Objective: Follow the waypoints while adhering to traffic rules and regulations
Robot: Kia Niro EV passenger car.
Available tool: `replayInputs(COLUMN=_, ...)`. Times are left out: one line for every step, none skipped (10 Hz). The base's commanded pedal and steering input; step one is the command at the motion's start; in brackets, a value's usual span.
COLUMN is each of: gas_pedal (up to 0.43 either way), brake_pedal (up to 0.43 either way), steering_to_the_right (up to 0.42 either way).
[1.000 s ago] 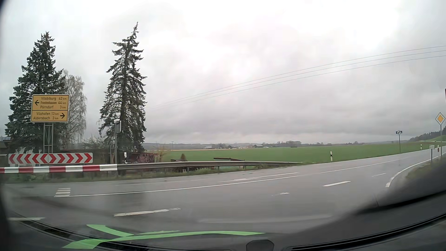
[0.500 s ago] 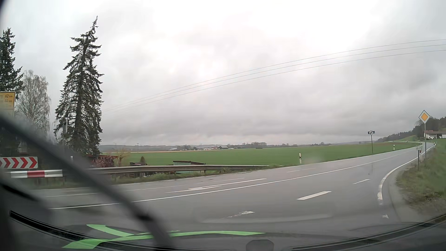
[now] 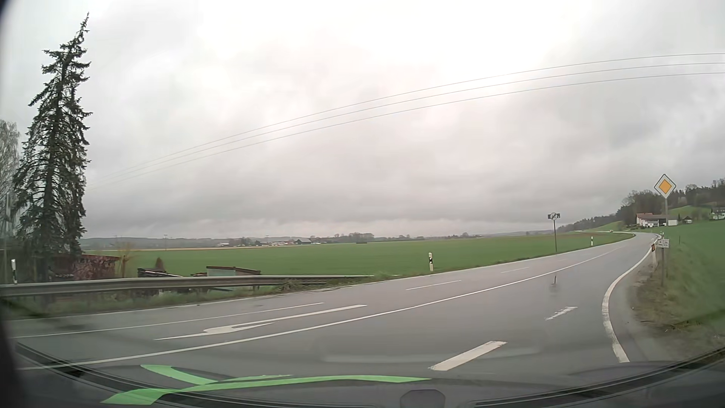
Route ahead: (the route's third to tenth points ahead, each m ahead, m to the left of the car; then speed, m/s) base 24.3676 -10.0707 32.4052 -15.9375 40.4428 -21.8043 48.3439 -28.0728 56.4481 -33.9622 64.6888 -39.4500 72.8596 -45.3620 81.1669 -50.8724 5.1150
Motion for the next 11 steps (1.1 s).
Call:
replayInputs(gas_pedal=0.299, brake_pedal=0.0, steering_to_the_right=0.244)
replayInputs(gas_pedal=0.299, brake_pedal=0.0, steering_to_the_right=0.236)
replayInputs(gas_pedal=0.299, brake_pedal=0.0, steering_to_the_right=0.224)
replayInputs(gas_pedal=0.299, brake_pedal=0.0, steering_to_the_right=0.216)
replayInputs(gas_pedal=0.299, brake_pedal=0.0, steering_to_the_right=0.205)
replayInputs(gas_pedal=0.299, brake_pedal=0.0, steering_to_the_right=0.195)
replayInputs(gas_pedal=0.299, brake_pedal=0.0, steering_to_the_right=0.187)
replayInputs(gas_pedal=0.299, brake_pedal=0.0, steering_to_the_right=0.179)
replayInputs(gas_pedal=0.299, brake_pedal=0.0, steering_to_the_right=0.178)
replayInputs(gas_pedal=0.299, brake_pedal=0.0, steering_to_the_right=0.178)
replayInputs(gas_pedal=0.299, brake_pedal=0.0, steering_to_the_right=0.174)
